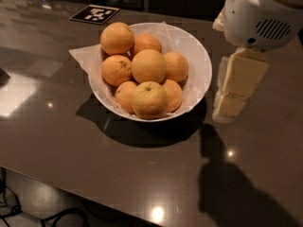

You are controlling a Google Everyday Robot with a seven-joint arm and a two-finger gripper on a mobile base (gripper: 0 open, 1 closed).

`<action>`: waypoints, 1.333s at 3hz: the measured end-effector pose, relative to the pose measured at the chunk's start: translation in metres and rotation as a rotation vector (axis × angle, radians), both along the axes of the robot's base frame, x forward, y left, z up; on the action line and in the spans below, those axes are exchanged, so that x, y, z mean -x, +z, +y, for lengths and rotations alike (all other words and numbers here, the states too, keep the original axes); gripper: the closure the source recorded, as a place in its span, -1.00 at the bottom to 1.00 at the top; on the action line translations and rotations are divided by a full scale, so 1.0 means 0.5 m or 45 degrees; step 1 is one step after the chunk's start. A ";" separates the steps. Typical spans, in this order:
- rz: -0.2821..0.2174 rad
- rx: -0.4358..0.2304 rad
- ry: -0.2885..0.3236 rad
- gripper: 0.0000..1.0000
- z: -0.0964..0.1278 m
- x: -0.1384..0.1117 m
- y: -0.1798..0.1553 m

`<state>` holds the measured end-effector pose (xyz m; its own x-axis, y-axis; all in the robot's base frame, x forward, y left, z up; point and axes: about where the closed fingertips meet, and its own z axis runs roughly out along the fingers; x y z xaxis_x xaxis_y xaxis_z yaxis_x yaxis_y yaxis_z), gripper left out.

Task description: Pick orange from white bowl

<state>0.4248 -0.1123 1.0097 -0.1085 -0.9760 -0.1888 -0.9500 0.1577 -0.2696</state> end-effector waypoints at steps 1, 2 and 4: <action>-0.037 -0.018 -0.085 -1.00 0.018 -0.026 0.004; -0.008 -0.030 -0.241 -1.00 0.047 -0.070 -0.006; -0.061 -0.104 -0.273 -1.00 0.065 -0.069 0.024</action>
Offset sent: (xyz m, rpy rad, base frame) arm 0.0639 0.0357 -0.0253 0.0111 0.0810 -0.3484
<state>0.4593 -0.0800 1.0219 -0.3009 -0.9127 -0.2764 -0.8787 0.3780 -0.2916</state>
